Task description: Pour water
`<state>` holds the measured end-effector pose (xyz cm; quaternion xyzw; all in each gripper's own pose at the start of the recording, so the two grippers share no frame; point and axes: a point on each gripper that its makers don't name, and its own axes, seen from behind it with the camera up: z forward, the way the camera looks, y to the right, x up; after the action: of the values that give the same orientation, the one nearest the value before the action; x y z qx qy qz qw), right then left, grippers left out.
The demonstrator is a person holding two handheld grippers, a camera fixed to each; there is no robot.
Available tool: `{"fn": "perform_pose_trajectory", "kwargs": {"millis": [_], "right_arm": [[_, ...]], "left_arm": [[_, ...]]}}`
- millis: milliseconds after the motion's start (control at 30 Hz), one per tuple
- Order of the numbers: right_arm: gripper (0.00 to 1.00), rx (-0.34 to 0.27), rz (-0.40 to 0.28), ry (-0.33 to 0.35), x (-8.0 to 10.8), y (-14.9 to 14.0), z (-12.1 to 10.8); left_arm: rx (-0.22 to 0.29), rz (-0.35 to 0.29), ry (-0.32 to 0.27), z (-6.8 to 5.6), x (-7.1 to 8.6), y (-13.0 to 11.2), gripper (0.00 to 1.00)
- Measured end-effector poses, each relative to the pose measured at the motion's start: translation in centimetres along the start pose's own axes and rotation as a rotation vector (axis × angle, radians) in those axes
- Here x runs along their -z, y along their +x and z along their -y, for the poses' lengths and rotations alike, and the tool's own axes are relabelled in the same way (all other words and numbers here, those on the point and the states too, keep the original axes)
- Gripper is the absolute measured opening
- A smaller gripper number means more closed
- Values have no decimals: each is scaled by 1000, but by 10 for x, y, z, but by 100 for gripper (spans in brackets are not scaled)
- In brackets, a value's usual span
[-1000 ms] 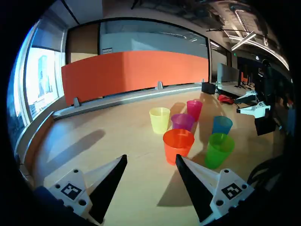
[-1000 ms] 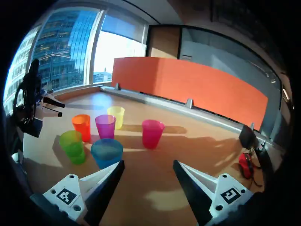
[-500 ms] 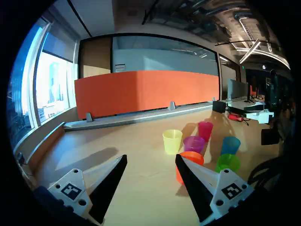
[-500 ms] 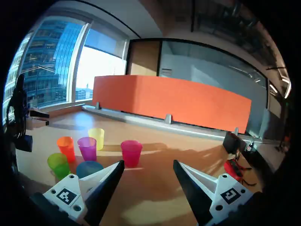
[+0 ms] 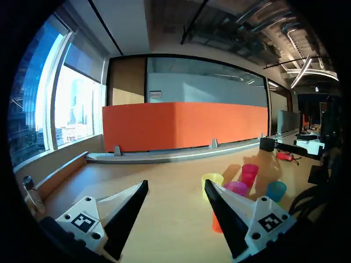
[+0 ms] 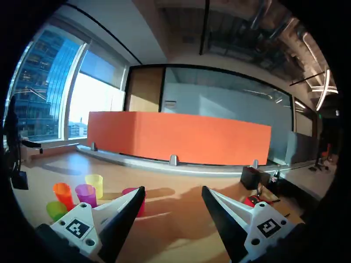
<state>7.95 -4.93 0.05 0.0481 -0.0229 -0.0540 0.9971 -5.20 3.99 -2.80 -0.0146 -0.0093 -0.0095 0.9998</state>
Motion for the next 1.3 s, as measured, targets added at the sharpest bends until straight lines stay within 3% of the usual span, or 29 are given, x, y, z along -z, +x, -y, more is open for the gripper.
{"fn": "perform_pose_trajectory", "kwargs": {"millis": [467,967,1300], "right_arm": [[100,-30,-106,-112,10,28,-13],[100,-45,-95,-133,18,23,-18],[100,-42,-81,-157,25,21,-27]], "left_arm": [[9,-74,76,5,5,20,95],[-3,-113,105,6,2,27,95],[-36,-103,128,6,-2,12,95]]}}
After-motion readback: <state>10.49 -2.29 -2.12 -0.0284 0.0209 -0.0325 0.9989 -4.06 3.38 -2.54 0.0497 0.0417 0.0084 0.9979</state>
